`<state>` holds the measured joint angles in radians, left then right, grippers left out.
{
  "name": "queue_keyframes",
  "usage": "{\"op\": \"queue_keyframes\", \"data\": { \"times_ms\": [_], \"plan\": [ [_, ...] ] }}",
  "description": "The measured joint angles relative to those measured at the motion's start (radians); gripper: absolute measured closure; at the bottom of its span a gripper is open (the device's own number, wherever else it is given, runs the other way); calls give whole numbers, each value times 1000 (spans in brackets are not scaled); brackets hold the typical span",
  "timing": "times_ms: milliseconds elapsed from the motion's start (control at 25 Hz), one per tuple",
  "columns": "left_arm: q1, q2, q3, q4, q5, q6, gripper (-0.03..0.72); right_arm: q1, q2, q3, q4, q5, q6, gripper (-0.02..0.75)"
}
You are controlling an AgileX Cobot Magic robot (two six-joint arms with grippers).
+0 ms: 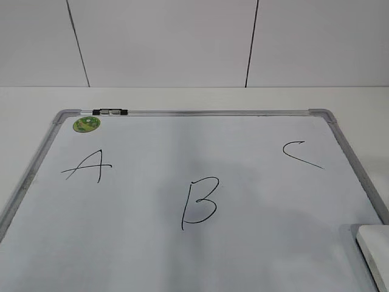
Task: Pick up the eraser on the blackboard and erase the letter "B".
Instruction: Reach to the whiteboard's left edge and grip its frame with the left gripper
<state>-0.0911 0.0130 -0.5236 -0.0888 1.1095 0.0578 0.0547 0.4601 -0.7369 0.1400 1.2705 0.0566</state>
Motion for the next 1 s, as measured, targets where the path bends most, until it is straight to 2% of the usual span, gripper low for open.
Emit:
{"op": "queue_keyframes", "data": {
  "times_ms": [360, 720, 1000],
  "plan": [
    [0, 56, -16, -2, 21, 0, 449, 0, 218, 0, 14, -6, 5, 166],
    [-2, 378, -175, -28, 129, -58, 449, 0, 389, 0, 10, -18, 7, 167],
    [-2, 682, -249, -85, 144, -79, 449, 0, 419, 0, 8, -21, 7, 167]
  ]
}}
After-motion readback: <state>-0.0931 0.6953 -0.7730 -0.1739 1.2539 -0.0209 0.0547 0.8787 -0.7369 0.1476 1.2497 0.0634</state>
